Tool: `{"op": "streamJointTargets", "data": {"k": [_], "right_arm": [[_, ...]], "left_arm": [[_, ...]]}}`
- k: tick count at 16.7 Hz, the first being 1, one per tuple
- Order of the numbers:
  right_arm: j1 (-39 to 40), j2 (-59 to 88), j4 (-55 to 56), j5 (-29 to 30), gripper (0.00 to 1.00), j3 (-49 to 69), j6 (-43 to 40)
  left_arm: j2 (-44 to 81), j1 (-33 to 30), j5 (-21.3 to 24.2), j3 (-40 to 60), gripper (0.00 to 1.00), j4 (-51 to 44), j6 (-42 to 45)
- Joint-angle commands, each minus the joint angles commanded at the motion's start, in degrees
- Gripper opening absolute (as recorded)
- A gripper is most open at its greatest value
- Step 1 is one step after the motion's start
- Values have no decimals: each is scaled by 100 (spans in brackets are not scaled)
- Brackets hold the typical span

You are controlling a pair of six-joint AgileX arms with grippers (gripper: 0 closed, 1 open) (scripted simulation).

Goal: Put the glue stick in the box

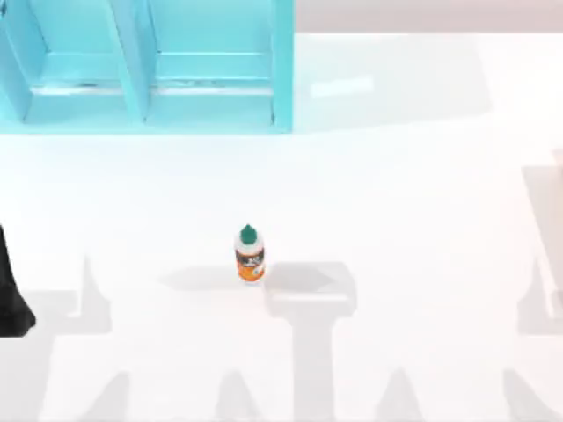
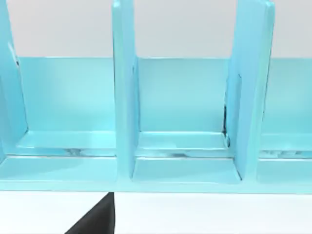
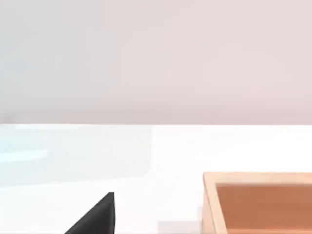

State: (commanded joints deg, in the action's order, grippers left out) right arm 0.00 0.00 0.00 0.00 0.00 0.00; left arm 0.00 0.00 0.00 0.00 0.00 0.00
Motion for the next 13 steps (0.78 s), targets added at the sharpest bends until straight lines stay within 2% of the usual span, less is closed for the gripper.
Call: {"op": "streamJointTargets", "data": {"k": [3,6,9,13], "right_arm": [[53,55,21,39,100,21,36],[519,576,199,417,100,230,342],[1337,1626,503,1147,100,654,856],[2683,3687,991,2440,100,1443,1679]], "left_arm": [[0,0,0,0,100,0,0],[0,0,0,0,100,0,0],[0,0,0,0,100,0,0],[0,0,0,0,100,0,0]]}}
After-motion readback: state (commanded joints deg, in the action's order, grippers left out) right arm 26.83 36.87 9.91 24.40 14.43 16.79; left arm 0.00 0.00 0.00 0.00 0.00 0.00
